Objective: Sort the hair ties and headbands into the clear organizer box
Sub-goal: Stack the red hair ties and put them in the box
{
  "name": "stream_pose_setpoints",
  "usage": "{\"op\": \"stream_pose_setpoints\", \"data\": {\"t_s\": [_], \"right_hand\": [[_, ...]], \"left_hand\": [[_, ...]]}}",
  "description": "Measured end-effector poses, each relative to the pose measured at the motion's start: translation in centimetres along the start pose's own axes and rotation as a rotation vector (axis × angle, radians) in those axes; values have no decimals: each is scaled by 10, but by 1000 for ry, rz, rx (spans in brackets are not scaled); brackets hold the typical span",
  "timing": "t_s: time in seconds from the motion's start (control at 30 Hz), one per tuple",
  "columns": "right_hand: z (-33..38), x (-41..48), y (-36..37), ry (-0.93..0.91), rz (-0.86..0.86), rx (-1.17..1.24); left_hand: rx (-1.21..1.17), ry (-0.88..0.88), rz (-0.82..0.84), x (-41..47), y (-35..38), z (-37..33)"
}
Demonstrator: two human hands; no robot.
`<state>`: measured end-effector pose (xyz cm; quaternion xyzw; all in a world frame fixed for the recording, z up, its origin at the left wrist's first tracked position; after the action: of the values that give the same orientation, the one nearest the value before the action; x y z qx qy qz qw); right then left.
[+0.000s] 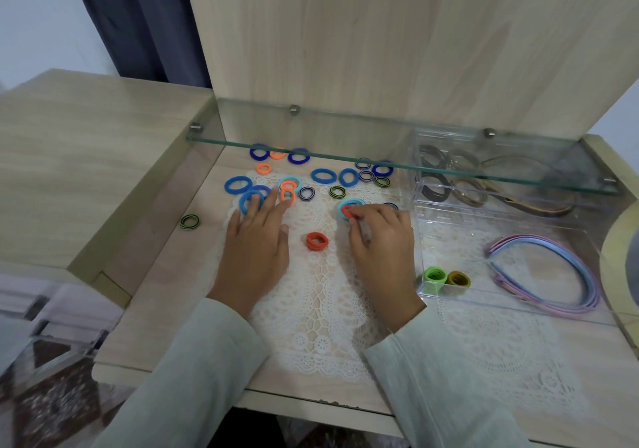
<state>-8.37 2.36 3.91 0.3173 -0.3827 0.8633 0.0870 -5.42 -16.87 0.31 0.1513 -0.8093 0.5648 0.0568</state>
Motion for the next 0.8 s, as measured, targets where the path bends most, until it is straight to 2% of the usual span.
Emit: {"op": "stream_pose_setpoints", "data": {"t_s": [0.27, 0.47, 0.8], "right_hand": [[31, -8, 9, -179, 177, 266], [40, -13, 7, -235, 176, 198], [40, -15, 12, -218, 226, 53]], "left_hand": [[37, -22, 34, 1, 6, 3], [39, -22, 41, 0, 6, 3], [15, -20, 41, 0, 5, 2]]}}
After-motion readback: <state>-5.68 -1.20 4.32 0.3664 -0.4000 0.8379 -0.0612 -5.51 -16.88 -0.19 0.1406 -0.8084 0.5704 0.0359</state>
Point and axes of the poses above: each hand's wrist, its own x-axis towards the middle knuckle, its own y-axis out of the palm, z = x × y, the point moved 9 cm from there along x, towards the middle knuckle, and after that the axes turned 1 degree about -z, right-handed, at the moved point
